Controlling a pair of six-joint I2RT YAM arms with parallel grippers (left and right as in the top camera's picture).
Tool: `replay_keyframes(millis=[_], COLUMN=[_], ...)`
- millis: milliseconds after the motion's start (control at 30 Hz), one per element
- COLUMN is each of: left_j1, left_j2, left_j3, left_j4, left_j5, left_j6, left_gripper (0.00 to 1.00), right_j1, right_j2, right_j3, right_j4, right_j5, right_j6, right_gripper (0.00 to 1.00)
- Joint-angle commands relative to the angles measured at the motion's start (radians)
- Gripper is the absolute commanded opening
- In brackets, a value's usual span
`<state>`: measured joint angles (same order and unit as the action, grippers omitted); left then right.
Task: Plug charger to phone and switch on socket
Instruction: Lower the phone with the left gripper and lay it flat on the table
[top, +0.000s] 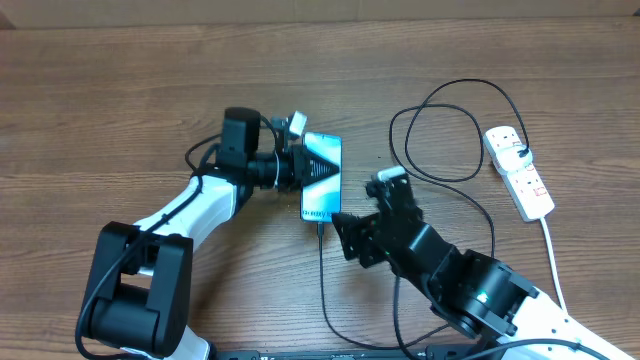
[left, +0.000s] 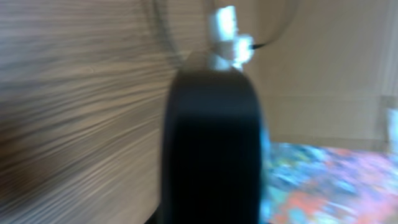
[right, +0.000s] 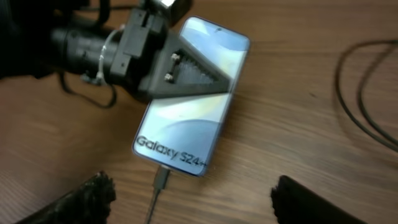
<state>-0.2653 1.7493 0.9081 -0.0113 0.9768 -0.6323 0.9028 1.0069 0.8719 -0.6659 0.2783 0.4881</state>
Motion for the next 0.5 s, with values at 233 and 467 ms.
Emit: replay_keyframes(millis=[233,467], left_j1=[0.004,0.016], left_j2=[-0.003,0.047], left_j3=[0.002,0.002], left_j4=[-0.132,-0.168], left_j5=[-0.166,-0.224], left_j6=[0.355,0.38], left_gripper=[0.05,0.04], right_j1=[-0.23,-0.451], right_j2=[0.018,0.055], right_j3=[0.02,0.019], right_j4=[-0.149,-0.162], right_j5=[0.001,-0.22], right_j6=[0.202,0.193], right_gripper=[1.0,1.0])
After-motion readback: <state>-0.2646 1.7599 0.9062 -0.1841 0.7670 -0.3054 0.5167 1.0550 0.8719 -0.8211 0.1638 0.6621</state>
